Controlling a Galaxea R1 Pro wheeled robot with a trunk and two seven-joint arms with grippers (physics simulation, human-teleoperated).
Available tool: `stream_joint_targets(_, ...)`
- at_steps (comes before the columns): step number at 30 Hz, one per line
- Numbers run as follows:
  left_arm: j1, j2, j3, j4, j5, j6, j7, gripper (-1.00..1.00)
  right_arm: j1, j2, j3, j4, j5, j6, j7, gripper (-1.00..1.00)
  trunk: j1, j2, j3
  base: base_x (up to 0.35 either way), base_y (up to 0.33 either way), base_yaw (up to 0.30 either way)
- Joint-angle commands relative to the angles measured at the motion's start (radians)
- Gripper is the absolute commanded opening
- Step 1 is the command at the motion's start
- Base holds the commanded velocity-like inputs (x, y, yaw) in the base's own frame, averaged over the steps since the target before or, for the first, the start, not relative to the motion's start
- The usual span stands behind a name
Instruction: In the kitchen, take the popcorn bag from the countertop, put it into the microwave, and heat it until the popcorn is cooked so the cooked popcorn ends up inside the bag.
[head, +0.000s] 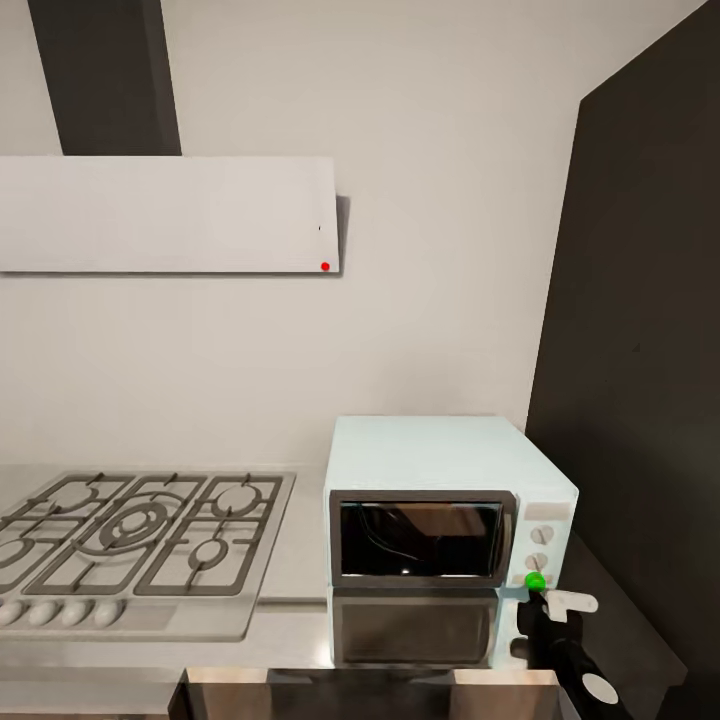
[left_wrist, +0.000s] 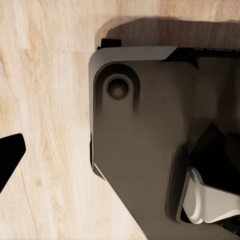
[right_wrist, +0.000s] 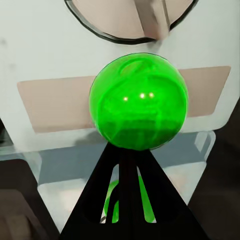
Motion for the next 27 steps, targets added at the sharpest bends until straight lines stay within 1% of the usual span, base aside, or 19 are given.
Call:
stream_joint_targets(1,0.000,0.000,-0.009,-0.001,0.009,0.006,-0.002,1.00,-0.031,0.001,-0.003,0.003,0.006,-0.003,0.008,-1.00,0.000,0.000,0.000,-0.137,0.000,0.000)
stream_joint_targets(9,0.000,0.000,-0.009,-0.001,0.009,0.006,-0.002,1.00,-0.031,0.001,-0.003,0.004,0.006,-0.004,0.008,-1.00,0.000,0.000,0.000,-0.313,0.000,0.000)
stream_joint_targets(11,0.000,0.000,-0.009,-0.001,0.009,0.006,-0.002,1.00,-0.031,0.001,-0.002,0.003,0.006,-0.004,0.008,-1.00,0.000,0.000,0.000,-0.165,0.000,0.000)
stream_joint_targets(12,0.000,0.000,-0.009,-0.001,0.009,0.006,-0.002,1.00,-0.031,0.001,-0.002,0.003,0.006,-0.004,0.008,1.00,0.000,0.000,0.000,-0.046,0.000,0.000)
stream_joint_targets(27,0.000,0.000,-0.009,-0.001,0.009,0.006,-0.002,1.00,-0.031,0.001,-0.001,0.003,0.006,-0.004,0.009,1.00,0.000,0.000,0.000,-0.015,0.000,0.000)
